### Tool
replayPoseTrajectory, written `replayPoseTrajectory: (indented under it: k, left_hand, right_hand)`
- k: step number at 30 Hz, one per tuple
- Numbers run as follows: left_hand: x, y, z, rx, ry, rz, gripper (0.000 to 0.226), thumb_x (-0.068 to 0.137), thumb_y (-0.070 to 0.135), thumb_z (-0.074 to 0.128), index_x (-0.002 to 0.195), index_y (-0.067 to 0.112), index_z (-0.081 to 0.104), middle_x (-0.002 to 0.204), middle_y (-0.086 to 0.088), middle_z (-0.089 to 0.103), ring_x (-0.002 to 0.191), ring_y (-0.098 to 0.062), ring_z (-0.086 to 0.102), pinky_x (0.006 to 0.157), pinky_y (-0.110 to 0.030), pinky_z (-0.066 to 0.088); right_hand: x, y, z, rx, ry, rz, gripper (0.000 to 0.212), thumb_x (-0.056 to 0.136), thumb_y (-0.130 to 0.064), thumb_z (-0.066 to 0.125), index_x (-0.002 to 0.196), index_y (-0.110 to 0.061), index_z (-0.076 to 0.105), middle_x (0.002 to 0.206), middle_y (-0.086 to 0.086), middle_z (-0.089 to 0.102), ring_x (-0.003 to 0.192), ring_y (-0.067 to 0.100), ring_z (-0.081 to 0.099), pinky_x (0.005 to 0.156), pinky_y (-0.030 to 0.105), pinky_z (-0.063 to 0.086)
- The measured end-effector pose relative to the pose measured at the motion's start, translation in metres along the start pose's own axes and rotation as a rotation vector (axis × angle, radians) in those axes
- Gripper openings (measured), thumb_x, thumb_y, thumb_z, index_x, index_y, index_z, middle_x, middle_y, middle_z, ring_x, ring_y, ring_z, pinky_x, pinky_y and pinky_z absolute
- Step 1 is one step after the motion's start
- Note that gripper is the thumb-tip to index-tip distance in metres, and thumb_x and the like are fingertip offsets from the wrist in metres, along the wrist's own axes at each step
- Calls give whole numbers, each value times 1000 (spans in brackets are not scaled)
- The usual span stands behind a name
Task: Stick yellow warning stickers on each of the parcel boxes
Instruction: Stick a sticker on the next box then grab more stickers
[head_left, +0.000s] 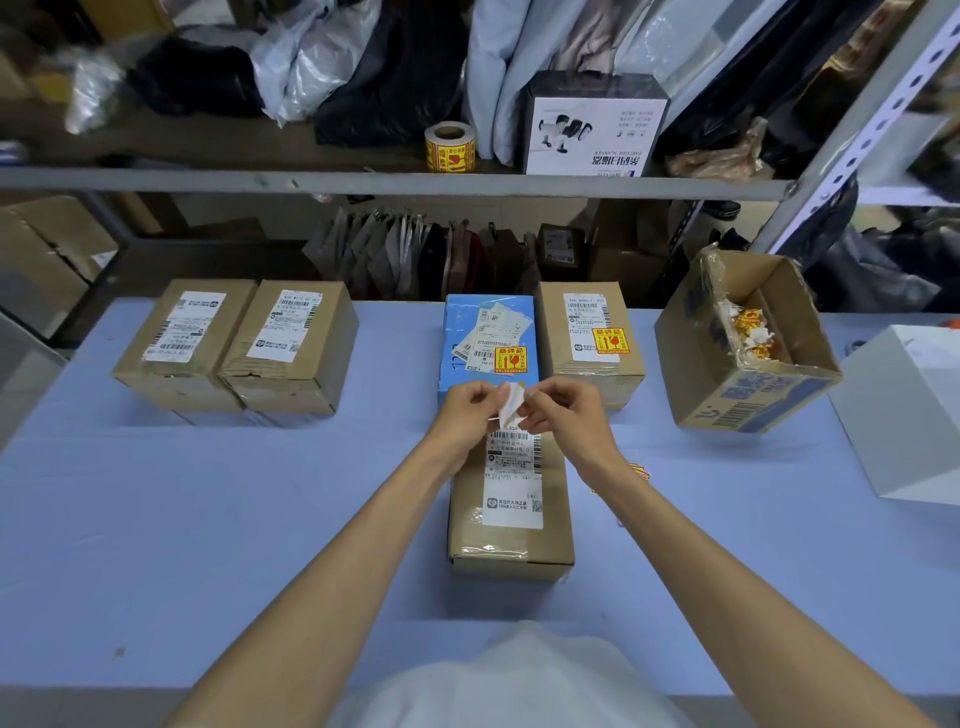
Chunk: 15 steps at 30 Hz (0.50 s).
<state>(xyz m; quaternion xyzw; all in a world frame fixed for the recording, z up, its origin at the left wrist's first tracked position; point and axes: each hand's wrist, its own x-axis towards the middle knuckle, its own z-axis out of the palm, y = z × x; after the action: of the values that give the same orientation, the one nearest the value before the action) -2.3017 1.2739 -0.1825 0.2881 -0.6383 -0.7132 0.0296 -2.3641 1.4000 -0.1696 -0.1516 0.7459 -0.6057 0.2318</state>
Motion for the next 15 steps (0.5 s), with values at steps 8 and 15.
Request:
replayPoseTrajectory:
  k: [8, 15]
  left_hand:
    - [4, 3, -2, -111, 119, -75, 22, 101, 31, 42, 109, 13, 52, 113, -10, 57, 105, -23, 58, 80, -35, 56]
    - [5, 4, -4, 5, 148, -46, 25, 97, 30, 53, 104, 8, 61, 98, -6, 60, 83, -14, 58, 66, -23, 53]
  right_hand:
    - [0, 0, -1, -6, 29, 39, 13, 92, -4, 55, 85, -3, 66, 73, 10, 69, 61, 20, 65, 57, 21, 54]
    - [3, -1, -2, -9, 39, 35, 14, 92, -4, 54, 85, -1, 66, 72, 12, 68, 61, 20, 66, 60, 25, 54]
